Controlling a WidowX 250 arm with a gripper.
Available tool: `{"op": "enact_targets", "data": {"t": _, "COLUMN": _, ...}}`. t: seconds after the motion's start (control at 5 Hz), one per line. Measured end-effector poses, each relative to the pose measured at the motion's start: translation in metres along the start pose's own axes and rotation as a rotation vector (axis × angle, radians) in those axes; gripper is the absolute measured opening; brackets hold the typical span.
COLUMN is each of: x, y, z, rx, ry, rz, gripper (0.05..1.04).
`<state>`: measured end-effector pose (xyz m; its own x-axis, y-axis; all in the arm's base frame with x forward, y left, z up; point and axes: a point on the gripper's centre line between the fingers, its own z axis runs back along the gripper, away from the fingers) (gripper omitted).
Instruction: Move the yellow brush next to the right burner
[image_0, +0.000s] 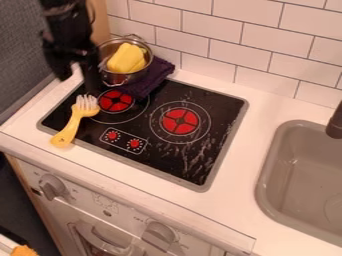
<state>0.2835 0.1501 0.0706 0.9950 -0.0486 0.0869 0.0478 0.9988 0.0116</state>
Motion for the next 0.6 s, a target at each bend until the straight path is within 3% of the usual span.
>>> {"op": "enact_targets", "data": {"t": 0.4, "x": -0.018, "y": -0.004, "z": -0.053, "rx": 0.068, "ry": 0.082, "rz": 0.023, "gripper": 1.001}}
{"op": "enact_targets", "data": {"t": 0.6, "x": -0.011, "y": -0.006, "z": -0.063, "rx": 0.087, "ry": 0.096, "rz": 0.024, "gripper": 0.949}}
